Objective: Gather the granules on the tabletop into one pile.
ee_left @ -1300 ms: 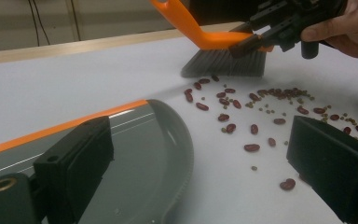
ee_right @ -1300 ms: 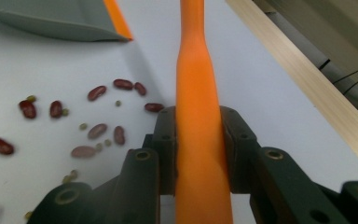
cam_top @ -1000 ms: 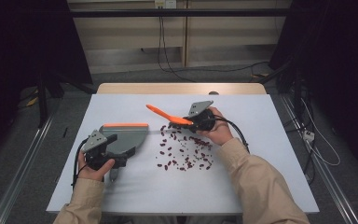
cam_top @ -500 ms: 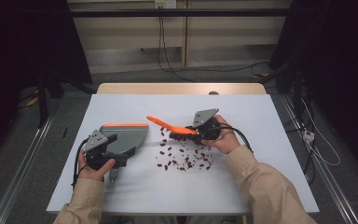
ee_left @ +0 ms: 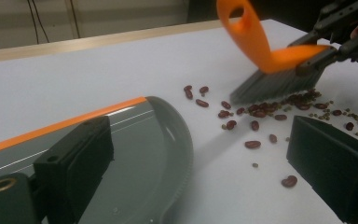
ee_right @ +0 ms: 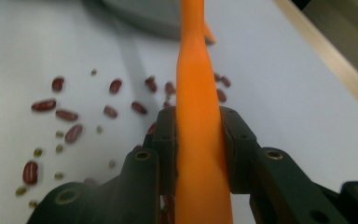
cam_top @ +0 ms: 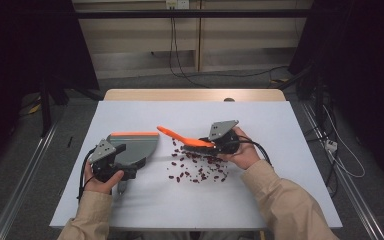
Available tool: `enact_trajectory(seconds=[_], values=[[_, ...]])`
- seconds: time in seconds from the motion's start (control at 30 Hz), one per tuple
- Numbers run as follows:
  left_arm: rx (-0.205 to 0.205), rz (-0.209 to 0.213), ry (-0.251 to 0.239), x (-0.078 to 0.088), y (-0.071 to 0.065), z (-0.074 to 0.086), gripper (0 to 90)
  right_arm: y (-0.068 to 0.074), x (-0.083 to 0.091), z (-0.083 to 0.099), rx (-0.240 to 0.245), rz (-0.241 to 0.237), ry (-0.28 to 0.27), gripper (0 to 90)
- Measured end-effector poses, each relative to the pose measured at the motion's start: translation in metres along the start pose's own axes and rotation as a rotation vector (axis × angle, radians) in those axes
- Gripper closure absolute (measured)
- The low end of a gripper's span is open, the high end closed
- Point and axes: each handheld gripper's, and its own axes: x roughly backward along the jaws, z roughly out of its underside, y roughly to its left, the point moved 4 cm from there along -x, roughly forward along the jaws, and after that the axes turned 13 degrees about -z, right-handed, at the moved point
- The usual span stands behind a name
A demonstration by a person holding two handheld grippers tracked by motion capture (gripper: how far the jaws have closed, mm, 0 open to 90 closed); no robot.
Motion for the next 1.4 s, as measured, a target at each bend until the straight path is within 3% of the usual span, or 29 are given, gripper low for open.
enact_trajectory(seconds=[0.03,0.17,0.4,0.7,0.9,1.17,1.4], values=[[-0.001,0.0,0.002,0.0,0.0,0.0,7.0,-0.003,0.002,-0.003,-0.011,0.009,-0.028,71.6],[-0.003,0.002,0.001,-0.001,0.0,0.0,7.0,-0.017,0.003,-0.008,-0.018,0.051,-0.054,71.6],[0.003,0.005,0.009,-0.001,0.0,0.001,7.0,-0.049,-0.016,-0.017,-0.041,0.121,-0.064,71.6],[0.004,0.009,0.009,-0.001,0.0,0.001,7.0,-0.069,-0.051,-0.025,-0.036,0.129,-0.045,71.6],[0.008,0.012,0.015,0.0,0.001,0.002,7.0,-0.061,-0.064,-0.026,0.009,0.066,-0.02,71.5],[0.002,0.017,0.012,0.0,-0.002,0.002,7.0,-0.04,-0.059,-0.024,0.073,-0.011,0.014,71.2],[-0.012,0.025,0.019,0.002,-0.004,0.003,7.0,-0.02,-0.05,-0.022,0.088,-0.061,0.017,71.3]])
